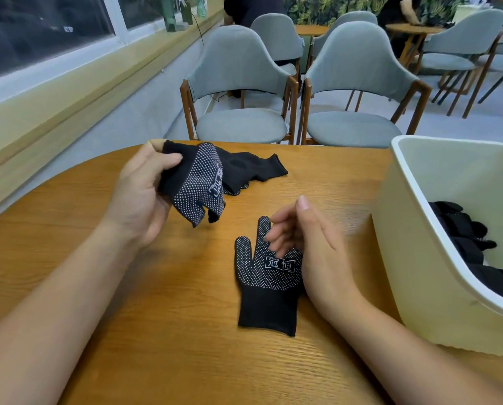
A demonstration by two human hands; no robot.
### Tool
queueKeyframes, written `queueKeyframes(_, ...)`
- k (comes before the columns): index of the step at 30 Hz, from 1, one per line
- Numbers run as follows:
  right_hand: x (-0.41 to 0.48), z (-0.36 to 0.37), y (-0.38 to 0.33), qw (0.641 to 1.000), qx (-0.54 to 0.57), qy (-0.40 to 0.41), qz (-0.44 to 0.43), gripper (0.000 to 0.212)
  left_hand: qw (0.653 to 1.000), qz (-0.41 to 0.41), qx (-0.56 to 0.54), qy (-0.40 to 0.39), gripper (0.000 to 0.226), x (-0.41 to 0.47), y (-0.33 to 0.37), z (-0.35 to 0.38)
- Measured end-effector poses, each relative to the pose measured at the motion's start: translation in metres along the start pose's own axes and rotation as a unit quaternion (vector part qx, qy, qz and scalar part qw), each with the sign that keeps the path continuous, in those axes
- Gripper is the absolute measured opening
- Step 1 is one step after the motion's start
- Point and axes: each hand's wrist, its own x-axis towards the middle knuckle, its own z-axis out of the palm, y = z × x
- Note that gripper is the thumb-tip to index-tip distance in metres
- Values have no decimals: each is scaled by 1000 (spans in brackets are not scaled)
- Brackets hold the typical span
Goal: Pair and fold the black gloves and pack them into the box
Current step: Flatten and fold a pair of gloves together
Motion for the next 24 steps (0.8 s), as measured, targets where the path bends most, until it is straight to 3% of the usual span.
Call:
queueKeyframes(7, -4, 9, -15, 986, 50, -137, 78, 79, 997, -17, 18, -74, 18, -18, 7, 19)
queueKeyframes(11, -2, 13, -17, 949, 76, -239, 193, 115, 993, -25, 18, -114, 20, -28, 5, 28)
queueKeyframes(14, -3, 11, -13, 915, 120, -290, 252, 119, 986, -32, 48, -157, 27, -35, 3, 32)
queueKeyframes(18, -1, 7, -11, 891, 213, -290, 277, 118, 961, 13, 161, -223, 23, -45, 3, 37)
queueKeyframes(24, 6, -1, -15, 885, 327, -231, 238, 104, 911, 32, 263, -317, 18, -56, -2, 41)
